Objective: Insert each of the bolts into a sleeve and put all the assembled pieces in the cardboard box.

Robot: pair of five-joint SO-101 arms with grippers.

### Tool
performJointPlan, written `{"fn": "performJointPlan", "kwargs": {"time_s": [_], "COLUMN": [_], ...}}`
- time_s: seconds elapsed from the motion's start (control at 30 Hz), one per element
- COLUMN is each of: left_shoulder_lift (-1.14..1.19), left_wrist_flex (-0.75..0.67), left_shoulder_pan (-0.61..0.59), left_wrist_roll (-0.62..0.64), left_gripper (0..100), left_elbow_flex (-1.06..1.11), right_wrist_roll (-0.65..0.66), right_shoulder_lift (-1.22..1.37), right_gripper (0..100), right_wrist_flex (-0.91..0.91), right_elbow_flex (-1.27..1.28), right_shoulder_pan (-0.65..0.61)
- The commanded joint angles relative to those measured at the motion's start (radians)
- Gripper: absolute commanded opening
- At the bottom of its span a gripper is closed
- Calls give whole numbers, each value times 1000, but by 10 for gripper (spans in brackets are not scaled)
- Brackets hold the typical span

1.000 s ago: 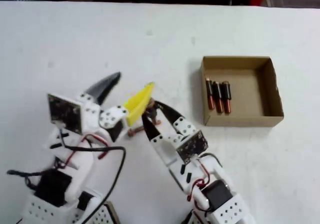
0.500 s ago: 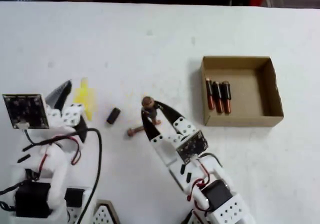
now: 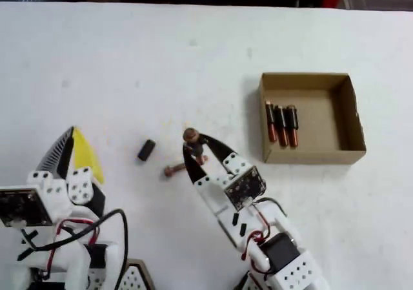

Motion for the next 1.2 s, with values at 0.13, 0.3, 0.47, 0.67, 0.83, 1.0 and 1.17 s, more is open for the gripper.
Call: {"fn": "performJointPlan", "kwargs": {"time_s": [0.13,0.3,0.47,0.67,0.83,1.0,1.17], "left_shoulder_lift": [-13,-13,-13,-13,-13,-13,-13], "left_wrist_flex": [109,184,281,311,213,176,180], "left_shoulder_pan": [-4,-4,-2,-4,-4,-1,104], "left_wrist_roll": [-5,-5,-63,-166,-161,-160,-160], "left_gripper": [24,24,24,24,24,24,24], "left_elbow_flex": [-8,-11,-5,91,233,327,373], "right_wrist_roll": [-3,-2,-2,-2,-2,-2,-2], "right_shoulder_lift": [-16,-16,-16,-18,-18,-18,-10], "right_gripper": [17,17,17,17,17,17,17], "right_wrist_flex": [2,2,2,1,16,185,352], "right_elbow_flex": [8,8,8,2,-35,-178,-358], "right_shoulder_pan": [8,8,25,140,183,220,295]}}
